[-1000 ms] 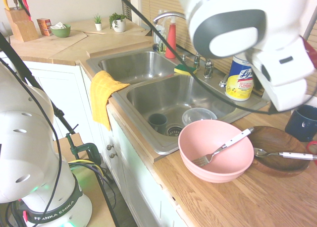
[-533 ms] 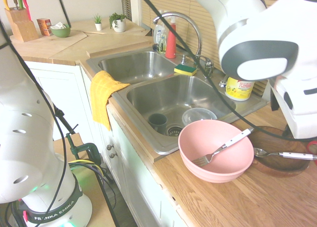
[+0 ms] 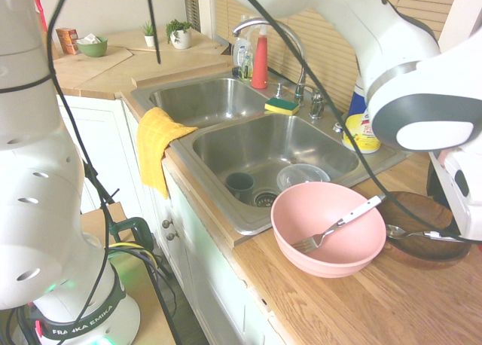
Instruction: Put the spoon into the sink
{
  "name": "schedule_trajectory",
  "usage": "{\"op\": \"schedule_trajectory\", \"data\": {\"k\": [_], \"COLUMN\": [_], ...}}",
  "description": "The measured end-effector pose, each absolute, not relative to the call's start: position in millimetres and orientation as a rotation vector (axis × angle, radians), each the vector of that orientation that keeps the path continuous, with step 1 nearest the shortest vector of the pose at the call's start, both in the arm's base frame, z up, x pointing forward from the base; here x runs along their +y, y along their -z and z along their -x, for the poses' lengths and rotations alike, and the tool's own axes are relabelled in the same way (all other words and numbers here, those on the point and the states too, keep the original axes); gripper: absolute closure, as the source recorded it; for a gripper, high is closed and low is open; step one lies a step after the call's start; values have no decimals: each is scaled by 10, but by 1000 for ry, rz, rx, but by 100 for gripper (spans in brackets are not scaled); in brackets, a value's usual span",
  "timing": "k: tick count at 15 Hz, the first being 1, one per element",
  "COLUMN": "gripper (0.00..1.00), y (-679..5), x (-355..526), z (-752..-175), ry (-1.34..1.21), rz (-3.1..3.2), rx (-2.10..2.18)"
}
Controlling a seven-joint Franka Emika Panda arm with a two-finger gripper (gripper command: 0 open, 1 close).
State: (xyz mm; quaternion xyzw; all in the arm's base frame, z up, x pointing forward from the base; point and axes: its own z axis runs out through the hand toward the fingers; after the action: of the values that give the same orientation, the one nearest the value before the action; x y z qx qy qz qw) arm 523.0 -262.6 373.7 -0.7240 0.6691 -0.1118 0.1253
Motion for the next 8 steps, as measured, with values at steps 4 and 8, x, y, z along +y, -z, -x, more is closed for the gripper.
{"op": "schedule_trajectory", "data": {"k": [4, 8], "gripper": [100, 100], "y": [-3626, -3606], "x": [-2637, -2629], "z": [-5333, -5361], "ry": [282, 287], "rz": [2144, 2164], "rx": [1981, 2021]}}
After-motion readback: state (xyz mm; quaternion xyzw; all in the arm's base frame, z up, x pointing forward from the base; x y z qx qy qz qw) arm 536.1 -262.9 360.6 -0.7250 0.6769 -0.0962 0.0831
